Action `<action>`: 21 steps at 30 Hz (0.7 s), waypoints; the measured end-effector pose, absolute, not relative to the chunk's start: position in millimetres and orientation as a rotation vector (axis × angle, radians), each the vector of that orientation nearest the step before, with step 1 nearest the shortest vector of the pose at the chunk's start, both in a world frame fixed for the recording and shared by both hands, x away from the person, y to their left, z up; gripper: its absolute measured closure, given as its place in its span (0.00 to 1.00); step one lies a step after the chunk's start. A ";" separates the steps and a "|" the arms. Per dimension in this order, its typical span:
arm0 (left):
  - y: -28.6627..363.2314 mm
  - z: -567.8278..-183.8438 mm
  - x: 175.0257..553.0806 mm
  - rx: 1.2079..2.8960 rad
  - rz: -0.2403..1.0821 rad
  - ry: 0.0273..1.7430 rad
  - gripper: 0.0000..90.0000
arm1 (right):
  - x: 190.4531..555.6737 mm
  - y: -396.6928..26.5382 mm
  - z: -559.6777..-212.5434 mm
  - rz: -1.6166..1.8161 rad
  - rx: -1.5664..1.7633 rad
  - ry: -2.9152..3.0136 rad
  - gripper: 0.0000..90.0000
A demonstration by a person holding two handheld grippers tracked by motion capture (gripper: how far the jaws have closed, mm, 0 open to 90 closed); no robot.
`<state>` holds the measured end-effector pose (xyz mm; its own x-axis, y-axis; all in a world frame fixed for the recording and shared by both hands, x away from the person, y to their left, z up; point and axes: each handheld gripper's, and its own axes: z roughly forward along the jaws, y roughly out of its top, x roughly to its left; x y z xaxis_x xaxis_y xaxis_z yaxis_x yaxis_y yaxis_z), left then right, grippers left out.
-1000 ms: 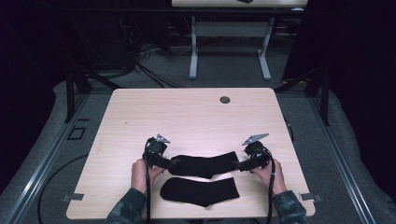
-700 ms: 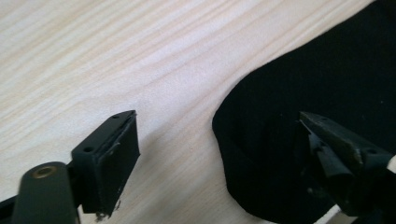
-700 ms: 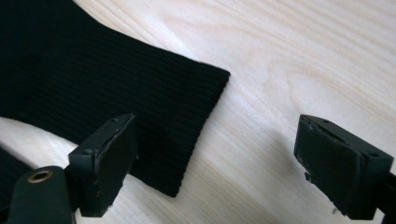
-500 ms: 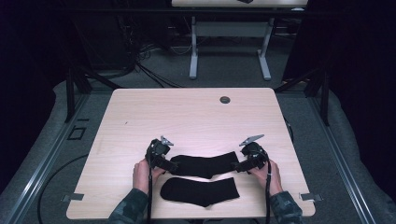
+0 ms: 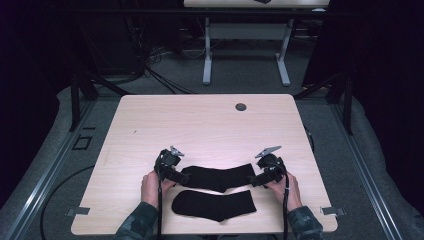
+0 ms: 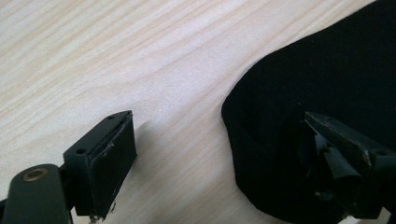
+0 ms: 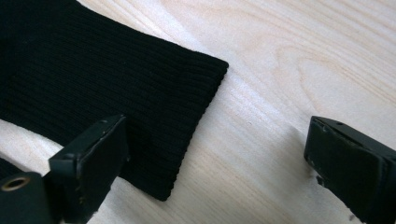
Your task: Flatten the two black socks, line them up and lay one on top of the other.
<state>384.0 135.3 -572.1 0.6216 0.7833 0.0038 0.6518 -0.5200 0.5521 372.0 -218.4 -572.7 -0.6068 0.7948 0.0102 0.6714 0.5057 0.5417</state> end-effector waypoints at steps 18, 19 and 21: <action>153.2 -571.4 385.9 2.355 0.364 1.132 0.12 | 371.8 -211.2 -574.1 0.722 1.217 2.546 0.00; 153.5 -571.5 386.0 2.354 0.362 1.131 0.11 | 372.7 -211.4 -574.8 0.732 1.210 2.541 0.00; 154.1 -571.8 385.9 2.351 0.361 1.125 0.11 | 374.1 -211.4 -574.4 0.734 1.223 2.546 0.00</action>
